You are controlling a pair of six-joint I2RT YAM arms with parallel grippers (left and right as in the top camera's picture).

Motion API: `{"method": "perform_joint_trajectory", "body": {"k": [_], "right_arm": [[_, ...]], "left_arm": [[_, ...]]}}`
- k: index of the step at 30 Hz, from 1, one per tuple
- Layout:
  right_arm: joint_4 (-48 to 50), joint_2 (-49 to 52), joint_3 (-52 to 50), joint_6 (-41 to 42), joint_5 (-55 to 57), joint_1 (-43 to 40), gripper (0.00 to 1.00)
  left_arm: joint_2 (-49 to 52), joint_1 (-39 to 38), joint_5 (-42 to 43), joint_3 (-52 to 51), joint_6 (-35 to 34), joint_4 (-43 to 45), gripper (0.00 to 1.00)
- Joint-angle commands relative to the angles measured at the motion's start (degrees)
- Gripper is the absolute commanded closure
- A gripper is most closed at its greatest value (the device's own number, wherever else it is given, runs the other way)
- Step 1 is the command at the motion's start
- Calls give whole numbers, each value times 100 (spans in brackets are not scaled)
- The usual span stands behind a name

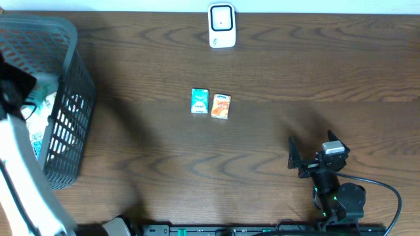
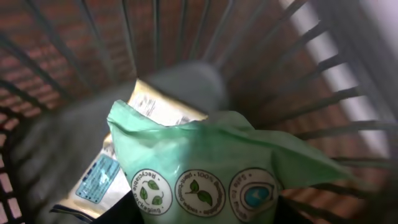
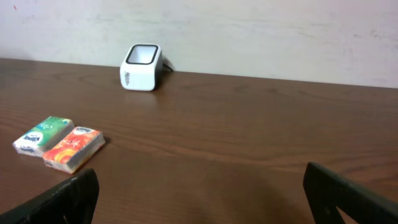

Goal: Scan the item barcode
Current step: 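Reach into the basket and grasp the light green wipes pouch, then carry the green wipes pouch to the scanner area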

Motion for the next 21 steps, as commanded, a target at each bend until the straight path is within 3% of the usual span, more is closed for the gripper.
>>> {"method": "perform_joint_trajectory", "body": {"k": [1, 5, 11, 21], "right_arm": [[-15, -9, -20, 76, 22, -33, 1], [-15, -9, -20, 76, 22, -33, 1], [-15, -9, -20, 76, 22, -33, 1], [-15, -9, -20, 76, 22, -33, 1]], "left_arm": [[-590, -146, -4, 107, 39, 46, 58], [-1141, -719, -9, 107, 282, 68, 58], [-1274, -2216, -11, 92, 293, 66, 58], [306, -4660, -9, 68, 273, -2, 59]]}}
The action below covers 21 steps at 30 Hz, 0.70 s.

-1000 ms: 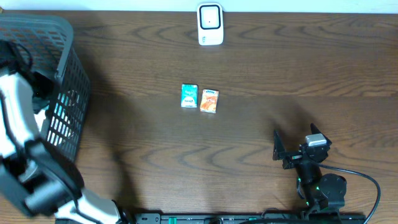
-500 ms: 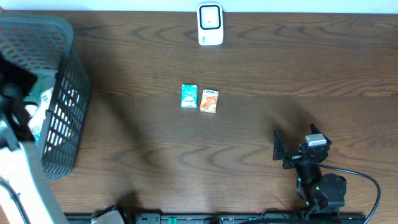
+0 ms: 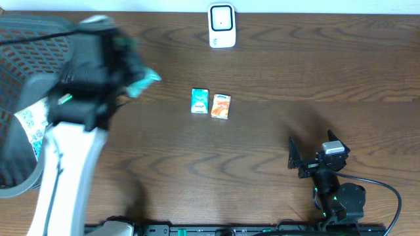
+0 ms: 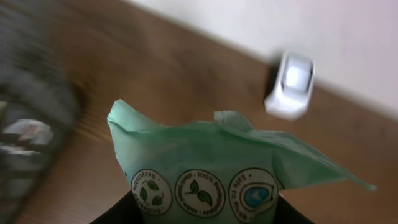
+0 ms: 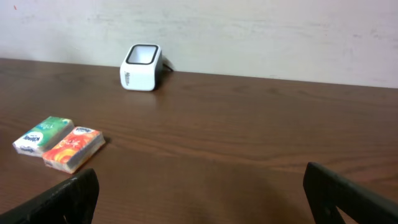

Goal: Scan the item barcode
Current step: 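Carry the green wipes pouch to the scanner area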

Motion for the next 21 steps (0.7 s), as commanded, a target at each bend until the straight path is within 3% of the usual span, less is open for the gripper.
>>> {"method": "perform_joint_trajectory", "body": {"k": [1, 10, 15, 21], "right_arm": [[-17, -9, -20, 76, 22, -33, 1], [-17, -9, -20, 76, 22, -33, 1], [-17, -9, -20, 76, 22, -33, 1], [-17, -9, -20, 76, 22, -33, 1]], "left_arm": [[678, -649, -17, 66, 87, -20, 58], [2341, -2090, -17, 66, 9, 466, 58], [2868, -2557, -17, 66, -446, 850, 58], [3399, -2964, -13, 66, -518, 1290, 58]]}}
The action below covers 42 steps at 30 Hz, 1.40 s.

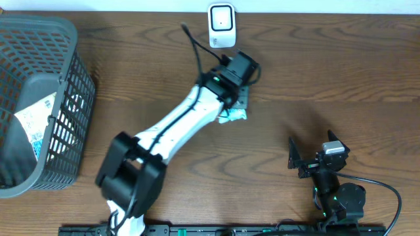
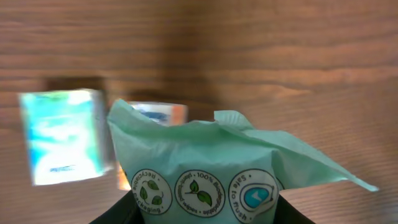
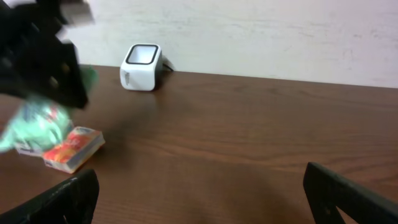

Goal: Scan the item barcode
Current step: 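Carry the green wipes pouch to the scanner area, then release the wipes pouch right of the Kleenex pack and withdraw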

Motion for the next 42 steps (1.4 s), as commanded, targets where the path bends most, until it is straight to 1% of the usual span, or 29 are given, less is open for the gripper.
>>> {"method": "perform_joint_trajectory", "body": {"k": [1, 5, 6, 7, 8, 9, 10, 12, 15, 17, 20, 24, 26, 31, 34, 39, 42], "right_arm": [[-15, -9, -20, 76, 22, -35, 1], [-15, -9, -20, 76, 22, -35, 1], [-15, -9, -20, 76, 22, -35, 1], [-15, -9, -20, 76, 22, -35, 1], [-15, -9, -20, 76, 22, -35, 1], [-15, -9, -20, 76, 22, -35, 1], [-15, -9, -20, 76, 22, -35, 1], [-15, -9, -20, 76, 22, -35, 1], [-15, -9, -20, 76, 22, -35, 1], [-15, -9, -20, 76, 22, -35, 1], [-15, -9, -20, 76, 22, -35, 1], [-15, -9, -20, 76, 22, -35, 1], [-15, -9, -20, 76, 22, -35, 1], [-15, -9, -20, 76, 22, -35, 1], [-15, -9, -20, 76, 22, -35, 1], [-15, -9, -20, 76, 22, -35, 1], [-15, -9, -20, 76, 22, -35, 1]], "left_arm": [[299, -210, -48, 68, -151, 168, 58], [527, -358, -52, 68, -151, 396, 57], [566, -365, -52, 68, -151, 431, 50], [579, -365, -52, 68, -151, 459, 41], [597, -363, -52, 68, -149, 485, 35], [597, -354, -57, 68, -146, 509, 30], [597, -334, -59, 68, -144, 533, 27], [595, -297, -74, 70, -74, 636, 24], [555, -190, -76, 151, 129, 675, 23], [439, -57, -76, 280, 413, 616, 22], [50, 254, -76, 483, 706, 446, 13], [-743, 898, -74, 769, 938, 42, 0], [-1191, 1283, -74, 793, 960, -85, 2], [-2339, 2481, -76, 793, 929, -455, 2], [-2841, 3228, -192, 793, 925, -737, 2], [-3176, 4489, -835, 791, 931, -1311, 2], [-3067, 5327, -866, 789, 894, -1733, 2]]}}
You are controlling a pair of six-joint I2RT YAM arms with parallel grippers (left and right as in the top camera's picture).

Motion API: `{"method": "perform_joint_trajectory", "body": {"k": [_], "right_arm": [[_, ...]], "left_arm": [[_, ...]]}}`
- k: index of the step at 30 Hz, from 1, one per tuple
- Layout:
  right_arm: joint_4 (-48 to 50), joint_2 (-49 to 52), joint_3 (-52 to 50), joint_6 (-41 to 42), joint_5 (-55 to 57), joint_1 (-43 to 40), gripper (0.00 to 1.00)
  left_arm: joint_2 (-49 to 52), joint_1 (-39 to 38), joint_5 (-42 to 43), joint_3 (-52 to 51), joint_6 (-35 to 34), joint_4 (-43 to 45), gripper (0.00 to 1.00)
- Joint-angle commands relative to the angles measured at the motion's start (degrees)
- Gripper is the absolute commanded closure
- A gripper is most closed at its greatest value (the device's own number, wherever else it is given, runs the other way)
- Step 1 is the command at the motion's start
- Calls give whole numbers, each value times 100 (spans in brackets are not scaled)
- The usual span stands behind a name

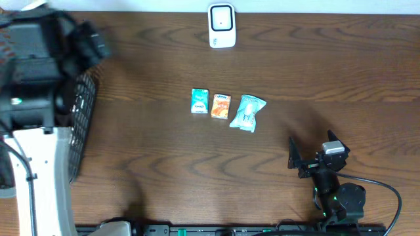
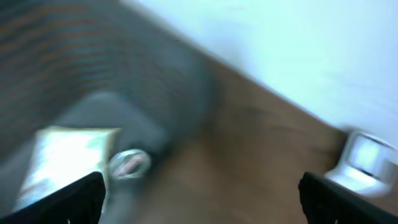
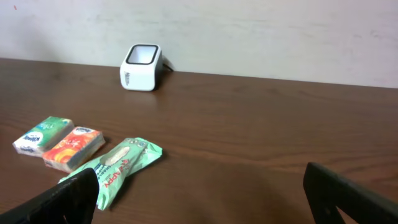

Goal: Scan the item barcode
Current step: 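Release the wipes pouch right of the Kleenex pack and withdraw, then reach into the basket and grasp the white printed sheet package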

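A mint-green pouch [image 1: 247, 112] lies flat on the table just right of an orange pack [image 1: 221, 105] and a green pack [image 1: 199, 101]; the right wrist view shows the pouch [image 3: 118, 163] too. The white scanner [image 1: 222, 26] stands at the table's far edge. My left gripper [image 2: 202, 199] is open and empty, over the grey basket [image 1: 82, 124] at the left, in a blurred view. At the near right, my right gripper [image 3: 205, 205] stands open, low over the table and well apart from the pouch.
The basket [image 2: 93, 93] holds a white packet [image 2: 62, 155] and other items. My left arm [image 1: 36, 151] covers most of the basket from overhead. A black cable [image 1: 387, 190] runs from the right arm at the near right edge.
The green pouch has left my left gripper and now lies on the table right of the orange pack. That gripper is open now and is back over the basket at the left.
My left gripper was shut on the green pouch inside the basket. Then it held the pouch over the table beside the basket, then over the two small packs. Now the pouch lies by them and the gripper is open at the basket. The right arm stayed still.
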Motion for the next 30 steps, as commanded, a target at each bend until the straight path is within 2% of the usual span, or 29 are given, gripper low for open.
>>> {"method": "perform_joint_trajectory", "body": {"k": [1, 6, 13, 16, 21, 30], "right_arm": [[-15, -9, -20, 76, 22, -33, 1], [-15, -9, -20, 76, 22, -33, 1], [-15, -9, -20, 76, 22, -33, 1], [-15, -9, -20, 76, 22, -33, 1], [-15, -9, -20, 76, 22, -33, 1], [-15, -9, -20, 76, 22, -33, 1]], "left_arm": [[240, 852, -289, -22, 2, -348, 2], [682, 2098, 35, -249, -223, -691, 2], [1342, 3187, 369, -859, -212, -369, 2], [1497, 3482, 894, -1325, -105, 35, 2], [1523, 3790, 1233, -2159, 173, 726, 2], [1526, 3936, 1246, -3123, 444, 1596, 2]]}}
